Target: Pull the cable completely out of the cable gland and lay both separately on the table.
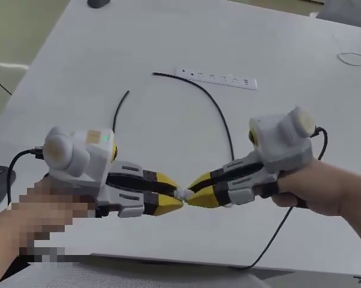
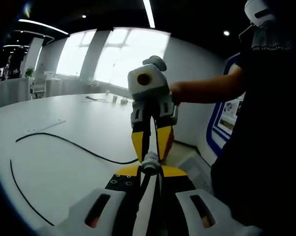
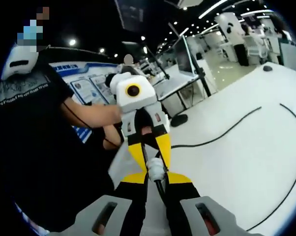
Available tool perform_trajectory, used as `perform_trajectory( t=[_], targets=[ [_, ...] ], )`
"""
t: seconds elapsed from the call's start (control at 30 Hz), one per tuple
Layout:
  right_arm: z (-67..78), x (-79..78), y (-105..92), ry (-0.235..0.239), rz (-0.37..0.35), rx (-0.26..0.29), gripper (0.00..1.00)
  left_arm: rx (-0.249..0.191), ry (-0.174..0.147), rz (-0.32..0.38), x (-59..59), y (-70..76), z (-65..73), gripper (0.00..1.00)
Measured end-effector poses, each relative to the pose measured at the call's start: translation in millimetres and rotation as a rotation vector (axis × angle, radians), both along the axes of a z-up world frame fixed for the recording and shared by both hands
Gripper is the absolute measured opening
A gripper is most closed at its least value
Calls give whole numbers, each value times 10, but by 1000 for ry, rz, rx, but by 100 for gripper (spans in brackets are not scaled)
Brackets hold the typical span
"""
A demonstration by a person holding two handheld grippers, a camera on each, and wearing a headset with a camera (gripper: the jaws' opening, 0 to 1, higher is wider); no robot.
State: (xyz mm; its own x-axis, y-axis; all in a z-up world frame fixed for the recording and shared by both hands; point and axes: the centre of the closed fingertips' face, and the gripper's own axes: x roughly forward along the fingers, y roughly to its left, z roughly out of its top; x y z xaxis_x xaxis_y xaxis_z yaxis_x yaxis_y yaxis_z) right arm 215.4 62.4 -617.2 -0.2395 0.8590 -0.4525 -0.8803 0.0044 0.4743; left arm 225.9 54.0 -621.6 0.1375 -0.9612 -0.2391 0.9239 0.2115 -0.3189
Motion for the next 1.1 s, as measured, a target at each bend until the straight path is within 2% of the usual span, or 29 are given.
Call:
perform_trajectory(
  t=[0.1, 0.2, 0.23, 0.3, 0.37, 0.43, 0.5, 0.53, 0.67, 0.7, 0.83, 0.93, 1.1],
  targets=[
    [-5, 8, -15, -176, 37, -13, 8, -14, 16, 4, -9, -4, 11, 15],
    [-21, -23, -17, -314, 77, -61, 8, -14, 23, 0, -30, -14, 5, 15],
    [-31, -3, -20, -385, 102, -66, 8, -14, 24, -1, -35, -18, 4, 15],
    [-32, -14, -19, -450, 119, -80, 7, -11, 34, -1, -44, -18, -6, 15],
    [-37, -6, -19, -533, 128, -99, 7, -17, 36, 1, -41, -18, 4, 15],
    [-36, -27, -20, -558, 116, -107, 7, -23, 42, 2, -46, -15, 12, 15],
    [-19, -2, -20, -607, 103, -116, 7, -30, 47, 8, -40, -13, 23, 15],
    [-11, 9, -17, -661, 106, -129, 7, -36, 50, 14, -34, -9, 33, 15],
    [-2, -10, -16, -767, 129, -171, 7, -49, 60, 14, -44, -14, 49, 15],
    [-3, -20, -15, -808, 145, -186, 7, -54, 69, 14, -46, -16, 51, 15],
    [3, -3, -14, -886, 161, -207, 7, -64, 73, 21, -27, -21, 69, 15],
    [11, 10, -16, -898, 163, -210, 7, -66, 70, 21, -16, -24, 75, 15],
    [25, 32, -17, -891, 149, -208, 8, -67, 67, 23, 0, -26, 78, 15]
  ],
)
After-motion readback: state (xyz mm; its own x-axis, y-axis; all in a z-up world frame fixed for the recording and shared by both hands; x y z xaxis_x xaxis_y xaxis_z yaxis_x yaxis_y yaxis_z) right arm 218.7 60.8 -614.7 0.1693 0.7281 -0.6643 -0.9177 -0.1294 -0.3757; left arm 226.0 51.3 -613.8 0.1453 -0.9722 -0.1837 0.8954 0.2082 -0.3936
